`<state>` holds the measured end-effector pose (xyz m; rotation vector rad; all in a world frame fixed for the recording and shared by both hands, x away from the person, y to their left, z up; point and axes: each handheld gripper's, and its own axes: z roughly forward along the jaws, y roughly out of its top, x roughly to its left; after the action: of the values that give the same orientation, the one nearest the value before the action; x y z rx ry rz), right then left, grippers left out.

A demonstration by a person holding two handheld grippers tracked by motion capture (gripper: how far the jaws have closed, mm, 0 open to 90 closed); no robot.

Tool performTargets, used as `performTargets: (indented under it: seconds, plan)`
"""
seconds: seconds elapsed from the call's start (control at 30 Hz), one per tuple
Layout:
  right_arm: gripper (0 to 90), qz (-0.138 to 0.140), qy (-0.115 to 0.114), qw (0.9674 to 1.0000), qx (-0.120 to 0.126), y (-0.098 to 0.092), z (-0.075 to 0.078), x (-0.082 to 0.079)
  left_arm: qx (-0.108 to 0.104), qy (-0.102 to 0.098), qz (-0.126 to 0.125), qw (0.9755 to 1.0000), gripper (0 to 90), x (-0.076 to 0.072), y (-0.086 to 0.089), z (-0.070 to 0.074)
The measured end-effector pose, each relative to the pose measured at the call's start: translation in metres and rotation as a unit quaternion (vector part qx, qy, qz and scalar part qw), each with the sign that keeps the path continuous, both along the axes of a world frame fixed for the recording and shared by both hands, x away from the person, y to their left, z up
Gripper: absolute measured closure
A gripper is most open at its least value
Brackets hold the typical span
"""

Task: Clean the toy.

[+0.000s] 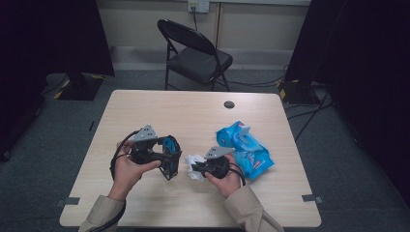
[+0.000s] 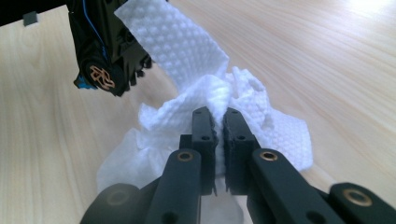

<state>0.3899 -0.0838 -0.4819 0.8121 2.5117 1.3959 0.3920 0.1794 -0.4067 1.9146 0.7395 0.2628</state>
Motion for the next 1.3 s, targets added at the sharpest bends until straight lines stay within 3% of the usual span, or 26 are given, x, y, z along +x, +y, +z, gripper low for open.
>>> performTargets:
  seconds: [0.4,0.63,0.93,1.1,1.3]
  plan:
    - [85.2,-0.022,-0.002,0.9997,0.003,-0.026,0.000,-0.001,0.010,0.017,0.035,0.9992,26.1,0.007,0.022,-0.010]
    - [85.1,-0.033,0.000,0.9994,-0.003,-0.036,-0.004,0.000,0.027,0.019,0.046,0.9984,26.1,0.010,0.030,-0.014]
    - [85.0,-0.038,0.002,0.9992,-0.005,-0.041,-0.006,-0.001,0.045,0.033,0.059,0.9967,26.1,0.015,0.039,-0.023]
    - [84.9,-0.040,0.004,0.9991,-0.009,-0.042,-0.009,-0.001,0.053,0.030,0.063,0.9961,26.1,0.017,0.042,-0.024]
    - [84.9,-0.042,0.005,0.9990,-0.010,-0.043,-0.012,-0.002,0.041,0.035,0.068,0.9962,26.0,0.021,0.043,-0.027]
